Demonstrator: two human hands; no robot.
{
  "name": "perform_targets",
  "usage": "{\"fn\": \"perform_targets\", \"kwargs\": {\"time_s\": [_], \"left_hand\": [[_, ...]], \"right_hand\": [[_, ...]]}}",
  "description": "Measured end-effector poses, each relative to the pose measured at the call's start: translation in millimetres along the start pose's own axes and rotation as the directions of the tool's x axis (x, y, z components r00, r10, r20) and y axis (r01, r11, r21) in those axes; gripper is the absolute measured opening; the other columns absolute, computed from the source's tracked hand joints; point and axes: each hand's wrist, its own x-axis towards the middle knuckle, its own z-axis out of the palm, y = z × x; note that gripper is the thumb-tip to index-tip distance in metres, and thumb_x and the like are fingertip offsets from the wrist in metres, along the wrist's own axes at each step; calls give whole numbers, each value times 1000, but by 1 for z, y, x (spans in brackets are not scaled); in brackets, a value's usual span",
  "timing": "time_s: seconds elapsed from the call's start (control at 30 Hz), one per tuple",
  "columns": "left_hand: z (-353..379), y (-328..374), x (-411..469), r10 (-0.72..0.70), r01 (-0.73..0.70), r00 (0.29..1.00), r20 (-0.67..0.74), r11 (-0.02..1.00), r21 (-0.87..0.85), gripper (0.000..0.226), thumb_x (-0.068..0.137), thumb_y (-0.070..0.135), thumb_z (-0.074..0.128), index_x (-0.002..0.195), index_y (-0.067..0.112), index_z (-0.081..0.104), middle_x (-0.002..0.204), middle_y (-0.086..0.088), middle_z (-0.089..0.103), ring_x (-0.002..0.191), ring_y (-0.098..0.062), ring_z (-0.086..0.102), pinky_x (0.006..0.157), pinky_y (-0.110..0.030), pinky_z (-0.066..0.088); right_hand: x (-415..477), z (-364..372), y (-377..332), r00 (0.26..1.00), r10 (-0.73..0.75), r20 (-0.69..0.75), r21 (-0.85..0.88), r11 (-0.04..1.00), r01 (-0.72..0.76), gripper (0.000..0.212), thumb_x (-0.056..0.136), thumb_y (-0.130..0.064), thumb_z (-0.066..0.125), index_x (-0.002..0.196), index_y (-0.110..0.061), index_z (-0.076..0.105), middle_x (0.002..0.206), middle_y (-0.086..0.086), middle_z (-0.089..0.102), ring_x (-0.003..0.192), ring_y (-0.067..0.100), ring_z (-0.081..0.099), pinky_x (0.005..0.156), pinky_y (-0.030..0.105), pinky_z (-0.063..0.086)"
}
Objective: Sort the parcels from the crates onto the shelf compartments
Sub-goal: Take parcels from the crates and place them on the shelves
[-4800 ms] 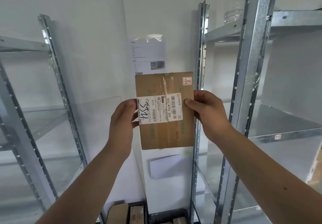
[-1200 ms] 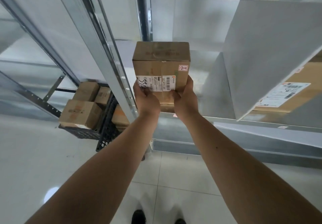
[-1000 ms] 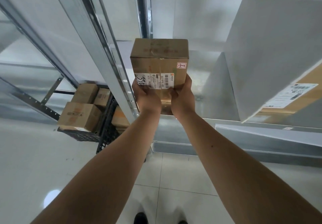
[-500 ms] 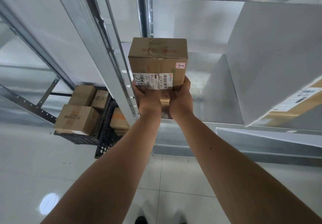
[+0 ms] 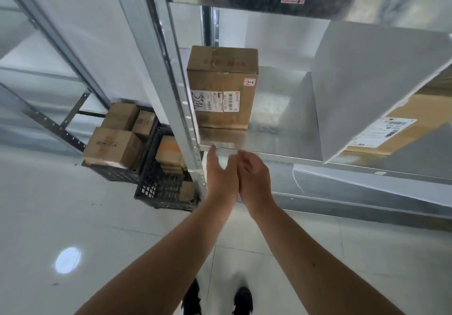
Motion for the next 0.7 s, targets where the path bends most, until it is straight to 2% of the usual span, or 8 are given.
{"fn": "perform_targets", "kwargs": {"time_s": [0.13,0.23,0.27,0.33,0.37,0.4,0.53,0.7], "left_hand": [[-40,-19,-47,-67,69,997,41,997,-40,56,101,42,56,156,35,44,157,-1,52,147,-20,48,121,-49,41],[-73,-40,-59,-94,94,995,-25,995,19,61,88,56,55,144,32,54,137,-7,66,130,-31,61,112,-54,49],[-84,-40,-64,-81,82,996,-28,995,55,49,92,51,54,136,30,58,129,-5,69,124,-29,65,106,-49,53],[-108,-42,-69,-76,79,995,-66,996,43,17,105,33,55,121,31,61,116,7,70,112,-13,66,96,-34,52],[-119,-44,-67,-82,85,993,-85,996,23,14,107,26,55,120,32,58,115,14,67,110,-4,64,94,-29,49],[-131,-47,-64,-98,100,990,-99,995,21,17,108,24,55,124,30,58,117,15,67,111,-1,62,95,-28,48],[-181,-61,-46,-171,175,978,-122,984,28,28,107,26,56,133,21,64,122,3,71,115,-17,65,103,-39,53],[-246,-61,-9,-251,254,967,-49,965,65,26,107,26,55,130,20,67,114,3,70,106,-13,63,97,-39,53]], "right_hand": [[-48,2,9,994,29,110,-16,999,-27,32,103,-15,66,135,-17,67,124,-5,74,117,10,70,106,31,55],[-75,10,15,985,57,162,-48,998,-49,27,102,-13,68,128,-19,68,117,-6,74,108,8,71,90,19,57],[-81,15,17,982,66,176,-66,996,-55,23,101,-11,67,121,-23,68,111,-8,75,103,7,72,86,19,56],[-93,26,20,973,86,214,-119,991,-62,23,101,-11,67,112,-31,67,107,-11,74,100,8,71,88,25,56],[-96,32,21,968,104,230,-134,988,-74,22,102,-12,66,111,-32,67,107,-12,74,101,8,70,89,26,56],[-99,40,22,961,129,243,-150,984,-94,22,102,-13,65,110,-33,67,107,-12,73,102,9,70,89,27,55],[-105,80,23,928,213,307,-190,969,-160,19,101,-24,66,118,-31,68,118,-6,73,112,13,68,95,32,53],[-107,145,34,905,289,313,-316,930,-188,38,98,-32,67,135,-22,65,124,-7,70,118,16,65,102,38,53]]}}
